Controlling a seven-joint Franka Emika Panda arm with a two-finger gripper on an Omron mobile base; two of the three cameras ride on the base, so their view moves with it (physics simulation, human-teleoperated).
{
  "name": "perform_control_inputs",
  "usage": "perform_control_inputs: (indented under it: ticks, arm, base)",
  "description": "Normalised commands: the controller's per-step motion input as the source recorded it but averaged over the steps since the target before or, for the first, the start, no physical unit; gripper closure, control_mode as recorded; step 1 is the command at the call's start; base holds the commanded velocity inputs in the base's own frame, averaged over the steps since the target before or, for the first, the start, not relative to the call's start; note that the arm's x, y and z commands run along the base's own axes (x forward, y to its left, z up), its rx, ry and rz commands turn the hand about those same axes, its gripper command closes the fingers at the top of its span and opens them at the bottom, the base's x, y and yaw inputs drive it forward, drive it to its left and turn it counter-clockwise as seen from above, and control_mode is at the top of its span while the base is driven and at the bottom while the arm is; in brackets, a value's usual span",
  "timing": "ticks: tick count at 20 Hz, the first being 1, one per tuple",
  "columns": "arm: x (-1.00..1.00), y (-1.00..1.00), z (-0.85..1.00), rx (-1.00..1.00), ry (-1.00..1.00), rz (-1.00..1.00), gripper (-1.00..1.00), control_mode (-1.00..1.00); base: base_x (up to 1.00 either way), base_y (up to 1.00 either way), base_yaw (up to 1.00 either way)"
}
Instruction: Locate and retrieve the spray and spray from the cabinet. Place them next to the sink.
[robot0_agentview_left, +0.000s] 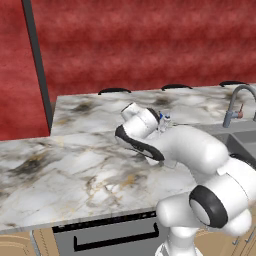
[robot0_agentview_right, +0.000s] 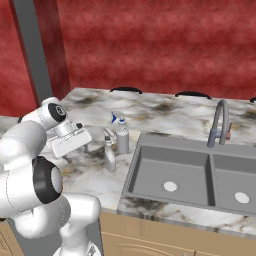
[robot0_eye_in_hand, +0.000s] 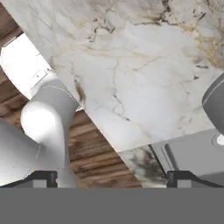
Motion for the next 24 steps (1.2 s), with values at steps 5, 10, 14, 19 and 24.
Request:
perform_control_inputs:
  ticks: [5, 10, 14, 19, 24]
  arm:
    - [-0.42, -0.12, 0.70, 0.27, -0.12, -0.13, -1.00, -1.00]
    - [-0.49, -0.23, 0.49, 0.28, -0.16, -0.07, -1.00, -1.00]
    - [-0.60, -0.28, 0.04, 0.26, -0.22, -0.03, -1.00, -1.00]
    - [-0.73, -0.11, 0.01, 0.21, -0.22, -0.06, -1.00, -1.00]
    - [-0.81, 0.15, 0.00, 0.12, -0.23, -0.14, -1.00, -1.00]
  base:
    - [0.00, 0.00, 0.00]
    - [0.00, 0.00, 0.00]
    - [0.00, 0.00, 0.00]
    - [0.00, 0.00, 0.00]
    - [0.00, 0.00, 0.00]
